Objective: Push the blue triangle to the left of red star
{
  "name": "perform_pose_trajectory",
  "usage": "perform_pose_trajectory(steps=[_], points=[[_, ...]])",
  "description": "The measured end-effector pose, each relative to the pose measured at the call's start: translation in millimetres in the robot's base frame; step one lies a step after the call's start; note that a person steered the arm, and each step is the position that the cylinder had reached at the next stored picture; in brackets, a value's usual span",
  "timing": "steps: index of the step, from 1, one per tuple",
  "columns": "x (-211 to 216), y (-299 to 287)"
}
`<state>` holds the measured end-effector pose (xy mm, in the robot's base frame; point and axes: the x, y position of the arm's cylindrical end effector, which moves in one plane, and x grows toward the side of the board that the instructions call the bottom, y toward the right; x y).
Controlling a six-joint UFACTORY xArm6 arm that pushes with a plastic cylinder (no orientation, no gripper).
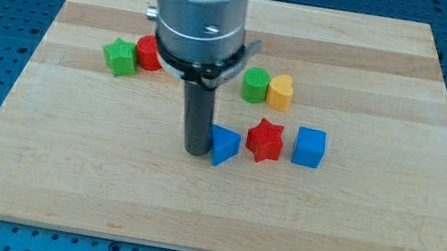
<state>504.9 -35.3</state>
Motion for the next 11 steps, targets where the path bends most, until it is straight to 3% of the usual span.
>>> perform_pose_trajectory(steps=[2,3,5,7,9,10,11], points=[[12.9,38.6],[46.6,40.1],[50.0,135.5],[6.1,66.7],[-5.0,70.6],[10.6,35.6],[10.6,-60.1]])
